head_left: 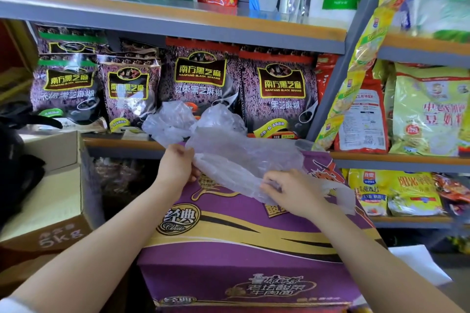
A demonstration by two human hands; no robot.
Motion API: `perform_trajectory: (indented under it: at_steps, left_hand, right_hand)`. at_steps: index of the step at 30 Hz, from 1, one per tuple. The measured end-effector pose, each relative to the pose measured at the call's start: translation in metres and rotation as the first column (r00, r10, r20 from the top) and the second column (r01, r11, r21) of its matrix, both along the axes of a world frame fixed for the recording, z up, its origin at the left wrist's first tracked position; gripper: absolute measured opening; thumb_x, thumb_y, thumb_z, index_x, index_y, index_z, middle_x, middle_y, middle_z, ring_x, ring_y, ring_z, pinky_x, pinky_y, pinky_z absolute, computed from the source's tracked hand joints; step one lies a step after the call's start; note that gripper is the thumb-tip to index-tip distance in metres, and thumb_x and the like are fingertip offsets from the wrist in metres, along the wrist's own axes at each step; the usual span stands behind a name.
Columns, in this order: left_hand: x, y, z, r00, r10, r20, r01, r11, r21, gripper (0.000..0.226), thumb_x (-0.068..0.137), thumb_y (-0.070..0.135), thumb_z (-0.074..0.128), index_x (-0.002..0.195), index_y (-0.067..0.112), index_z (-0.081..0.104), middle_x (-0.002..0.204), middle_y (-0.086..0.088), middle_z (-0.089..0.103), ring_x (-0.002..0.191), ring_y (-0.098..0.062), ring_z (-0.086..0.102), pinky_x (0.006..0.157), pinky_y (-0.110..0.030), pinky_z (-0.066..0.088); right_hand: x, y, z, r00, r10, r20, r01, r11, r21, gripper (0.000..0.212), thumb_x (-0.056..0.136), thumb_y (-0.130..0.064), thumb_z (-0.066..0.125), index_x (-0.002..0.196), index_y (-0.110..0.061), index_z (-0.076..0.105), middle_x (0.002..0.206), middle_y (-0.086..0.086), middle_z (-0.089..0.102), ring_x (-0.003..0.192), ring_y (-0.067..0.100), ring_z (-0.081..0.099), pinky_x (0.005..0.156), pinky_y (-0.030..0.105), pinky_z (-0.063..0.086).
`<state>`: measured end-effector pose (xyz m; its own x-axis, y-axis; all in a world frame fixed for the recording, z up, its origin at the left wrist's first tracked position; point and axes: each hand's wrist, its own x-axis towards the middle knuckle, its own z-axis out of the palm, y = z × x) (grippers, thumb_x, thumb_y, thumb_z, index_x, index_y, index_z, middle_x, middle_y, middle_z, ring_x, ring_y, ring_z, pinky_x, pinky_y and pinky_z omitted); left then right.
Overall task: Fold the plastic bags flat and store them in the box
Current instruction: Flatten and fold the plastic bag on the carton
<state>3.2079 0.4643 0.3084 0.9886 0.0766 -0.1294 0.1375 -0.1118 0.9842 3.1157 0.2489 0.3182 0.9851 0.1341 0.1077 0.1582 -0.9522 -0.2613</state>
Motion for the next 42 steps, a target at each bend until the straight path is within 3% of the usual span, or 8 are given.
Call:
perform_trajectory:
  at_steps: [6,19,24,27,32,36,39,42]
  left_hand:
    - [-0.028,0.010,0.001,0.838,-0.270,0.473,0.034,0.892,0.450,0.035,0.086,0.042,0.054,0.110,0.016,0.057,0.118,-0.004,0.042,0.099,-0.014,0.040,0.090,-0.026,0.034]
    - [-0.028,0.026,-0.012,0.745,-0.545,0.386,-0.013,0.566,0.825,0.023,0.083,0.015,0.064,0.105,0.011,0.063,0.103,-0.003,0.063,0.091,-0.028,0.060,0.072,-0.035,0.050]
    - [-0.034,0.033,-0.002,0.691,-0.313,0.652,-0.069,0.869,0.491,0.009,0.089,0.005,0.054,0.091,0.006,0.063,0.076,0.003,0.060,0.068,-0.015,0.058,0.063,-0.019,0.043]
    - [-0.031,0.044,-0.011,0.779,-0.289,0.556,-0.042,0.861,0.507,0.014,0.087,0.000,0.054,0.089,0.012,0.060,0.077,0.003,0.059,0.068,-0.010,0.055,0.065,-0.015,0.044]
    - [-0.038,0.035,-0.011,0.758,-0.511,0.406,-0.129,0.493,0.861,0.042,0.063,0.018,0.055,0.104,0.011,0.062,0.093,-0.005,0.065,0.087,-0.035,0.056,0.071,-0.040,0.047]
    - [-0.045,-0.011,0.004,0.537,-0.726,0.430,-0.055,0.479,0.876,0.039,0.077,0.033,0.050,0.106,0.011,0.063,0.102,-0.008,0.064,0.095,-0.035,0.058,0.074,-0.043,0.052]
    - [-0.041,-0.040,0.004,0.584,-0.726,0.362,0.043,0.473,0.880,0.032,0.089,0.023,0.055,0.119,0.012,0.055,0.118,-0.007,0.057,0.110,-0.030,0.051,0.080,-0.036,0.045]
    - [-0.039,-0.057,0.001,0.609,-0.712,0.349,0.029,0.460,0.888,0.024,0.092,0.021,0.050,0.115,0.014,0.055,0.116,-0.005,0.056,0.108,-0.026,0.051,0.073,-0.032,0.044]
  right_hand:
    - [-0.002,0.008,-0.001,0.998,0.031,0.049,-0.027,0.996,-0.081,0.004,0.092,-0.026,0.051,0.090,-0.023,0.050,0.087,-0.007,0.056,0.078,0.013,0.050,0.061,0.026,0.040]
    - [0.007,0.007,-0.008,1.000,-0.003,0.007,0.002,0.994,0.111,0.029,0.096,-0.039,0.039,0.110,-0.018,0.054,0.113,-0.004,0.054,0.105,0.014,0.051,0.087,0.036,0.046]
    - [0.010,0.000,-0.013,0.998,-0.053,0.018,0.055,0.985,-0.161,0.024,0.096,-0.023,0.043,0.120,-0.020,0.046,0.122,0.001,0.045,0.106,0.020,0.049,0.074,0.029,0.040]
    - [0.005,-0.009,-0.017,0.983,-0.169,0.073,0.181,0.958,-0.222,0.022,0.094,-0.016,0.044,0.115,-0.020,0.046,0.115,0.003,0.045,0.101,0.022,0.052,0.066,0.031,0.042]
    - [-0.007,-0.008,-0.011,0.990,-0.137,0.041,0.138,0.990,-0.024,0.041,0.090,-0.037,0.054,0.127,-0.023,0.044,0.127,-0.003,0.049,0.116,0.017,0.049,0.087,0.030,0.045]
    - [-0.026,-0.009,0.009,0.979,-0.105,0.176,0.072,0.980,0.183,0.044,0.089,-0.045,0.052,0.124,-0.019,0.052,0.124,-0.002,0.053,0.114,0.016,0.049,0.089,0.030,0.039]
    - [-0.039,-0.030,0.010,0.869,-0.273,0.413,0.217,0.960,0.179,0.027,0.086,-0.024,0.056,0.109,-0.011,0.061,0.109,0.006,0.060,0.103,0.027,0.053,0.083,0.038,0.041]
    - [-0.049,-0.053,0.000,0.843,-0.466,0.268,0.472,0.880,0.046,0.036,0.083,-0.017,0.061,0.118,-0.009,0.056,0.118,0.013,0.056,0.107,0.036,0.050,0.088,0.042,0.040]
